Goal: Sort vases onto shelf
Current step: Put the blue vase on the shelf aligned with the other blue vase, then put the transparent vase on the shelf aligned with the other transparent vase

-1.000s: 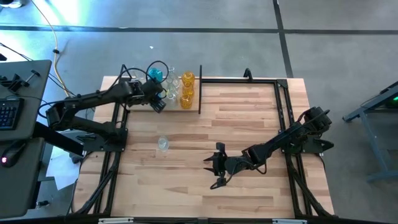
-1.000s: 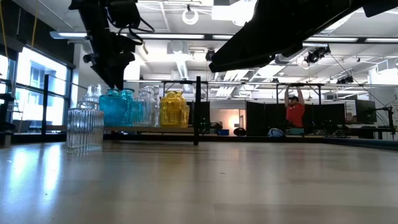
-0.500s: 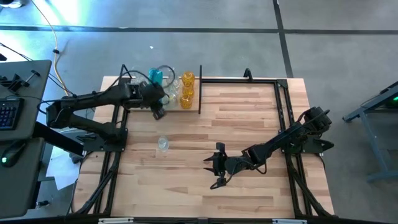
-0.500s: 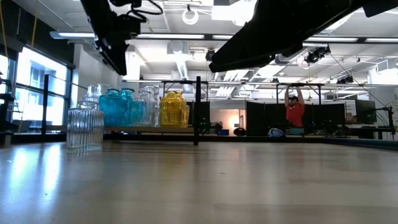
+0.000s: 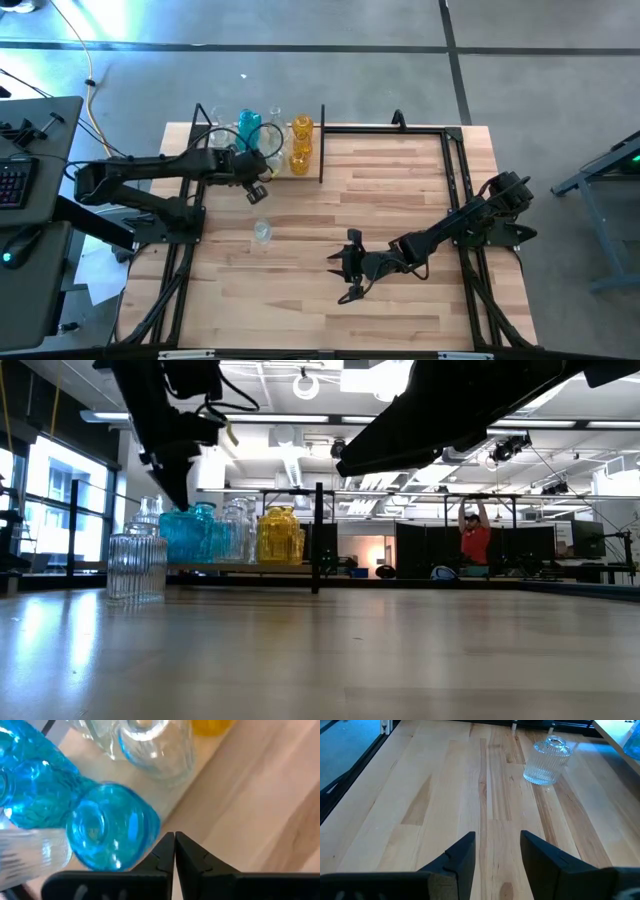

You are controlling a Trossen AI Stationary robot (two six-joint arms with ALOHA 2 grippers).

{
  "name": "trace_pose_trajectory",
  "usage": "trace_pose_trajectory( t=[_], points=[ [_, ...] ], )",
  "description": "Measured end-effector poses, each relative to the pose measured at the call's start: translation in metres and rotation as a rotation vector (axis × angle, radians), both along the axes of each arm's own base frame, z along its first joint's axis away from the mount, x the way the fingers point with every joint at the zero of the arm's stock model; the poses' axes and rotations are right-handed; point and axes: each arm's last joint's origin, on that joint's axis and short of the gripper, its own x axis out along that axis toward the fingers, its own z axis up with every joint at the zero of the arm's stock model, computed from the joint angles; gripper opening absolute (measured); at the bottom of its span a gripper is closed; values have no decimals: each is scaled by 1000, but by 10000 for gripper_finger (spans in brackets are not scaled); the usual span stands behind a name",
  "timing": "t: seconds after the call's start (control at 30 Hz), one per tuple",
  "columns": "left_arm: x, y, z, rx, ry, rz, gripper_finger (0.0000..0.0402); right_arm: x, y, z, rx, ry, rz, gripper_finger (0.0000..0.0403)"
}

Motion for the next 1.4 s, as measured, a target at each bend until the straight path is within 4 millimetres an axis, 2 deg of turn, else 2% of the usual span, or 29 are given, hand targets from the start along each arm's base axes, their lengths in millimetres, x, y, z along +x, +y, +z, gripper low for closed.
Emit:
trace_pose_trajectory(
  t=[0.33,0.73,0.9,1.17,1.3,1.4],
  points=[
    [-6,17,-11,-2,-34,121,1,0,0,0,0,0,0,138],
    [-6,13,-10,15,-36,124,0,0,0,0,0,0,0,138],
    [-6,-7,-3,-86,-104,35,0,0,0,0,0,0,0,138],
    [-6,-60,2,-262,-161,-112,0,0,0,0,0,0,0,138],
    [-5,-82,0,-311,-167,-113,1,0,0,0,1,-2,0,138],
    [-4,-90,-2,-352,-190,-37,11,0,0,0,1,-3,0,138]
  ],
)
